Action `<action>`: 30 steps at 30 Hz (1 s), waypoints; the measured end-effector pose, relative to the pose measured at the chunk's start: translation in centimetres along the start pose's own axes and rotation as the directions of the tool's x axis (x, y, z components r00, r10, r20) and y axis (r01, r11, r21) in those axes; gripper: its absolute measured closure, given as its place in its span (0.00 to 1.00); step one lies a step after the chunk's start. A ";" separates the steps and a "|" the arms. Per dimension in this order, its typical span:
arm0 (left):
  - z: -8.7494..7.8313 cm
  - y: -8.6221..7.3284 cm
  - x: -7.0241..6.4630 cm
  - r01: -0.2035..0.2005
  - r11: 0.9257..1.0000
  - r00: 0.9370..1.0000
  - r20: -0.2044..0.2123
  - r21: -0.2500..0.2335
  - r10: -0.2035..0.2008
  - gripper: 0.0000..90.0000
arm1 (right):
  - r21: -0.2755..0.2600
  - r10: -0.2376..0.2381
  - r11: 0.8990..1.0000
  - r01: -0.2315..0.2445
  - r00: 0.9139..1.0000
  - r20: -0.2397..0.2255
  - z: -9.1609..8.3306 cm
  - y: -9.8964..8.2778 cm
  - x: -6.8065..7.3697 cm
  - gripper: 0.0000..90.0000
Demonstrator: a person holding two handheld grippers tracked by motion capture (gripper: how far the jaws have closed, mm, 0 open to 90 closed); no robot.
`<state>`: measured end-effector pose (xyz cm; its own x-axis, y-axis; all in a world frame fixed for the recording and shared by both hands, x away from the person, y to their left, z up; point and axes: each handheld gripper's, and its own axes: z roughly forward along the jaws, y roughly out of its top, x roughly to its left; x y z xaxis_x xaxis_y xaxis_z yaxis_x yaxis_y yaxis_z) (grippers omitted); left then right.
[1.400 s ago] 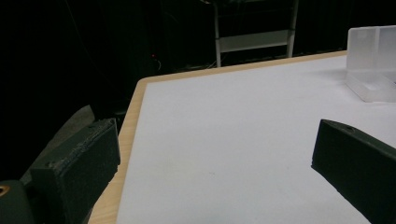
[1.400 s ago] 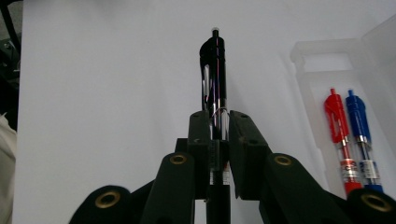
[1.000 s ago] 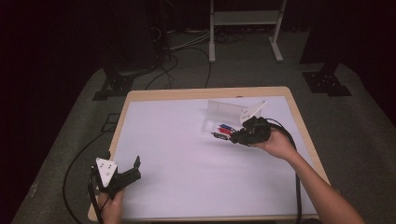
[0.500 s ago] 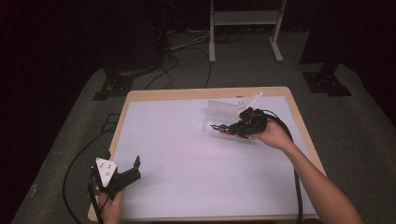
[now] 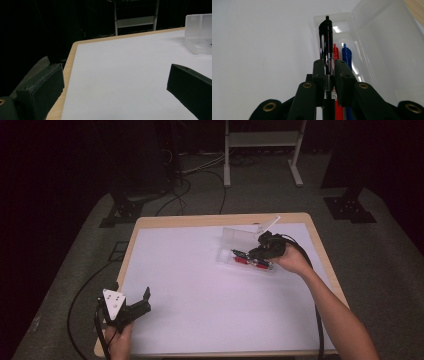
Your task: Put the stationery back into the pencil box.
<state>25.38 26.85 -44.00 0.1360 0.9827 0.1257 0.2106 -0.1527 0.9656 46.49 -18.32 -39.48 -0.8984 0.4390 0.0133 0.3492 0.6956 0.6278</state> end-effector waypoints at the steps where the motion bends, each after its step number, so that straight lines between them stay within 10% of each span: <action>1: 0.0 0.0 0.0 0.000 1.000 1.000 0.000 0.000 0.000 0.00 | 0.000 0.000 1.000 0.000 1.000 0.000 0.0 0.0 0.0 0.87; 30: 0.0 0.0 0.0 0.001 1.000 1.000 0.001 0.004 -0.001 0.00 | 0.075 0.033 0.997 -0.035 0.999 0.034 3.0 -1.6 -2.1 0.87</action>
<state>25.39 26.88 -44.02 0.1371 0.9827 0.1245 0.2148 -0.1522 0.9647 48.60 -18.65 -42.84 -0.8769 0.4807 0.0076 0.3998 0.7205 0.5665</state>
